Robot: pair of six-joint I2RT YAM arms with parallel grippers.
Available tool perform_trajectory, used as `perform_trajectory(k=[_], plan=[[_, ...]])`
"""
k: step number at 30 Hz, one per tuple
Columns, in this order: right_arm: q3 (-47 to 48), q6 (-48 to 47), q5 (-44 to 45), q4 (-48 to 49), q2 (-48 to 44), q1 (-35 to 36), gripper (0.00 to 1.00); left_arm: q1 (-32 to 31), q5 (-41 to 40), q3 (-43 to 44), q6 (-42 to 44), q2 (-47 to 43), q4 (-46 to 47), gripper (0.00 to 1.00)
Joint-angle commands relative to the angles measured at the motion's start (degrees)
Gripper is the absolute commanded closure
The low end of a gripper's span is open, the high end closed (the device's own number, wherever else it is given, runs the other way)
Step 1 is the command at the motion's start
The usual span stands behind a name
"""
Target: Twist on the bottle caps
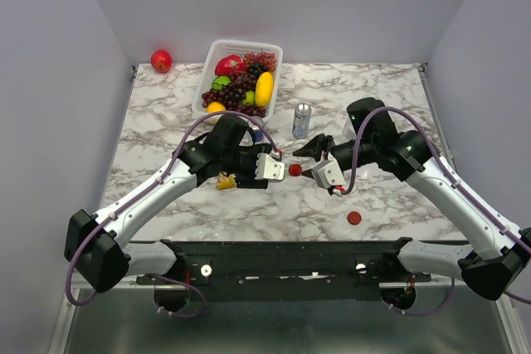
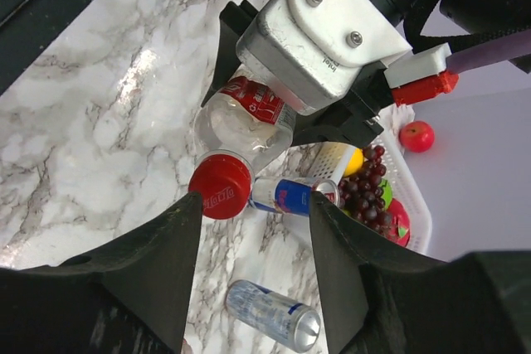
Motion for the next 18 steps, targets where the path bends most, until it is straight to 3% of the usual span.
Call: perform_trajectory(k=[1,11,18], plan=[[0.0,-5.5,1.8,-2.8,0.6,0.5,0.43,0.4,2.2,0.4,0.0,-1.1,0.1,1.00],[1.0,-8.6,2.5,-7.8,1.6,0.6,0.45,0.5,1.2,-1.3,-2.6,-2.1,3.3,1.00],[-0.3,-4.1,1.8,-1.8,1.3,0.9,0.45,0.6,1.9,-1.0,-3.2,-1.7,4.1,1.00]])
